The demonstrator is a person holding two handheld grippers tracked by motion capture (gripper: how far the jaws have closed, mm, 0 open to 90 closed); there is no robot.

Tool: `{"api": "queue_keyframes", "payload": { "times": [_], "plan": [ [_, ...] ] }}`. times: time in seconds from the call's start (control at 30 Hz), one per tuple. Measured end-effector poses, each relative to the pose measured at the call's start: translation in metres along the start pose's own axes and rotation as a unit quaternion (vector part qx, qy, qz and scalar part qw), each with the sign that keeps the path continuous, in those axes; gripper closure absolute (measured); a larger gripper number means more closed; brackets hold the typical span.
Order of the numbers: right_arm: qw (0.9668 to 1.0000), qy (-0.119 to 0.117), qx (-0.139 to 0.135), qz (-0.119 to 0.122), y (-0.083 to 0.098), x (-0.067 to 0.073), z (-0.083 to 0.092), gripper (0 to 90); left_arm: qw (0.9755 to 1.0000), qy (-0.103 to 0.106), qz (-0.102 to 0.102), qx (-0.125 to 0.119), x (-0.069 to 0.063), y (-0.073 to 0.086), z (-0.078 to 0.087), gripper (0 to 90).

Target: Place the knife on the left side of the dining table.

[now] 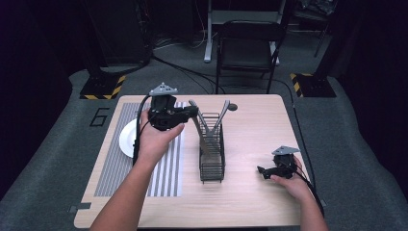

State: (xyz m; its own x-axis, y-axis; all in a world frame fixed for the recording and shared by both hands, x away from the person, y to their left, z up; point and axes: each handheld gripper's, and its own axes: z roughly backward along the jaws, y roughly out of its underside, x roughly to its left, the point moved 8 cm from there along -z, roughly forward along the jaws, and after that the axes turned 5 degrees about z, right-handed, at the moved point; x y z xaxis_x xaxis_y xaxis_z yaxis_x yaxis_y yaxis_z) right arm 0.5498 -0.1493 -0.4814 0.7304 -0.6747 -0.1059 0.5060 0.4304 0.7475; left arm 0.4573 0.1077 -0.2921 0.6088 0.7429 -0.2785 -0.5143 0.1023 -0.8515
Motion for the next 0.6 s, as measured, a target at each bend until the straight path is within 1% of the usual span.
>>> {"api": "queue_keyframes", "payload": {
  "times": [0.1,0.17,0.33,0.4,0.47,0.5,0.53,0.57,0.6],
  "plan": [
    [1.0000,0.000,0.000,0.000,0.000,0.000,0.000,0.0,1.0000,-0.001,0.000,-0.007,-0.002,-0.007,0.007,83.3],
    [1.0000,0.000,0.000,0.000,0.000,0.000,0.000,0.0,0.9999,-0.002,-0.004,-0.012,-0.002,-0.011,0.013,83.3],
    [1.0000,0.000,0.000,0.000,0.000,0.000,0.000,0.0,0.9997,-0.007,-0.005,-0.024,-0.004,-0.020,0.027,83.3],
    [1.0000,0.000,0.000,0.000,0.000,0.000,0.000,0.0,0.9995,-0.009,-0.009,-0.028,-0.004,-0.024,0.034,83.3],
    [1.0000,0.000,0.000,0.000,0.000,0.000,0.000,0.0,0.9994,-0.011,-0.006,-0.032,-0.003,-0.027,0.040,83.3],
    [1.0000,0.000,0.000,0.000,0.000,0.000,0.000,0.0,0.9994,-0.011,-0.008,-0.032,-0.002,-0.028,0.043,83.3],
    [1.0000,0.000,0.000,0.000,0.000,0.000,0.000,0.0,0.9994,-0.011,-0.008,-0.032,-0.002,-0.028,0.043,83.3],
    [1.0000,0.000,0.000,0.000,0.000,0.000,0.000,0.0,0.9992,-0.013,-0.010,-0.037,0.000,-0.030,0.048,83.3],
    [1.0000,0.000,0.000,0.000,0.000,0.000,0.000,0.0,0.9991,-0.014,-0.007,-0.038,0.000,-0.031,0.050,83.3]
  ]
}}
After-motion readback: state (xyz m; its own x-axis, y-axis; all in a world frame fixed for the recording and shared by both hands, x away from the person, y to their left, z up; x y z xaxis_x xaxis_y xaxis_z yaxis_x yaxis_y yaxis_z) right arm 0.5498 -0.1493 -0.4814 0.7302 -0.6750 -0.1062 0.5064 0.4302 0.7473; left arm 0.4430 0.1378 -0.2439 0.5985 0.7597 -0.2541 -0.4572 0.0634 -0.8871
